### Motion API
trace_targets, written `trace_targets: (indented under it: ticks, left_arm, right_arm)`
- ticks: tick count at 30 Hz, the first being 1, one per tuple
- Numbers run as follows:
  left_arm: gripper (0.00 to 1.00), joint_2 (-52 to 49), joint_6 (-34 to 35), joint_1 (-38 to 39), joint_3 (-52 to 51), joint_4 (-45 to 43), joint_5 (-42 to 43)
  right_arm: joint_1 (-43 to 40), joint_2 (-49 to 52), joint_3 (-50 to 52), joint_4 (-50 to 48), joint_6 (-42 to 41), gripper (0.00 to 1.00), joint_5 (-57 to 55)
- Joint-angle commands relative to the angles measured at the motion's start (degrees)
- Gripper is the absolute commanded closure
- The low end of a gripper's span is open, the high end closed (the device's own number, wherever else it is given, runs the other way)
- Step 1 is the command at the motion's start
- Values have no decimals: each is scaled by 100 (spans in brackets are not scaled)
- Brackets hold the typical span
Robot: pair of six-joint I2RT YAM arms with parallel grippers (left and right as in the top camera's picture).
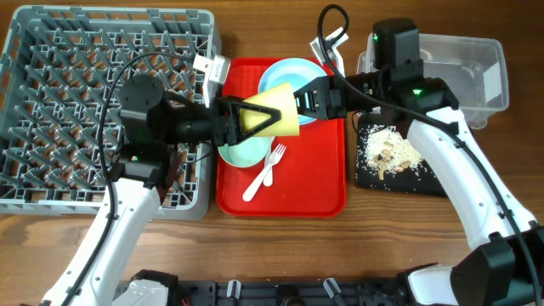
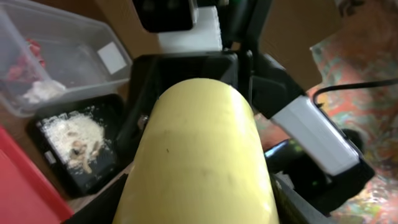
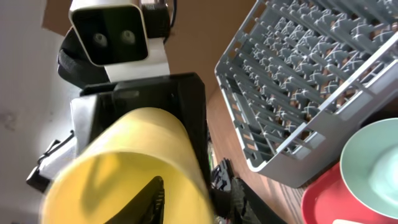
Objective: Sort waste into correct bins and load items into the dishwasher rack
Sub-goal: 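Carry the yellow cup with the left gripper over the dish rack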
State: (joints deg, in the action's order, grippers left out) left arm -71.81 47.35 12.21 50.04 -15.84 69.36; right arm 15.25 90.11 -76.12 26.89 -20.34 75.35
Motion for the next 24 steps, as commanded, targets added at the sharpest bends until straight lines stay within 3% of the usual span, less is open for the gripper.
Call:
trace_targets:
  ticks: [1,4,9,14,20,24]
  left_arm:
    - [61,-20,-1016,-195,59,363,-291]
    - [63,-20,-1314,-463,59,656,-431]
    - [76,-17,-1947,-966,59,1325,-990]
    - [96,-11,-2603,-1401,61,2334,-2052]
    - [96,168,-2769,-1904,105,3530,-3318]
    - [96,278,-2771,-2218,398,4697,-4760]
  right_arm:
    - [-151,42,-24,-4,37,64,-260]
    - [-254,42,-24,133,39,64,-669]
    - [-332,42,-24,874,109,63,-2444]
    - [-332,20,-39,1624,557,64,-3416]
    - [-332,-267,-55,2343,844,64,-4658]
    - [-332,-664,-55,2706,992,63,-5578]
